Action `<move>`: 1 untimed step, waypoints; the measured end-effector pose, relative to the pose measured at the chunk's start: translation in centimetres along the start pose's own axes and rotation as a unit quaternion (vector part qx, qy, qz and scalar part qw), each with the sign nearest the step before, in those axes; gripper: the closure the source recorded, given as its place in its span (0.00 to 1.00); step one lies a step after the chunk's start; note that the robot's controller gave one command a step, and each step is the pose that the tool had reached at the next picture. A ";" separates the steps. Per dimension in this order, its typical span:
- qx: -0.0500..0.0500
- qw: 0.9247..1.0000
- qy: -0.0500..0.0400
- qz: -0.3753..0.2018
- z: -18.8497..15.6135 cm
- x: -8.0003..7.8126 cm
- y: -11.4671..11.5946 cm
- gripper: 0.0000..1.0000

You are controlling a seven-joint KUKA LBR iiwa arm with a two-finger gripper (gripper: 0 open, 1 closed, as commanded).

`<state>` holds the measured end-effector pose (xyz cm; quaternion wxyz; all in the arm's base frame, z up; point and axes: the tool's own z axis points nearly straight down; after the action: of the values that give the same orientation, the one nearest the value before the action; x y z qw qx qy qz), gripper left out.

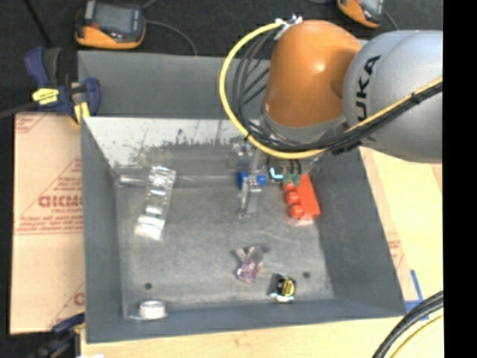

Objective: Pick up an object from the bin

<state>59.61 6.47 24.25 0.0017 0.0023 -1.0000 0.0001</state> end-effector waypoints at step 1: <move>-0.003 0.997 -0.012 -0.071 15.7 1.6 13.4 0.00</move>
Offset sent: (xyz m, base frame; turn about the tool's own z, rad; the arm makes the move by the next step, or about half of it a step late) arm -0.0242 0.1399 -0.1725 -0.1438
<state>57.90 19.91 8.58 -0.0102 0.0734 -0.9972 -0.0030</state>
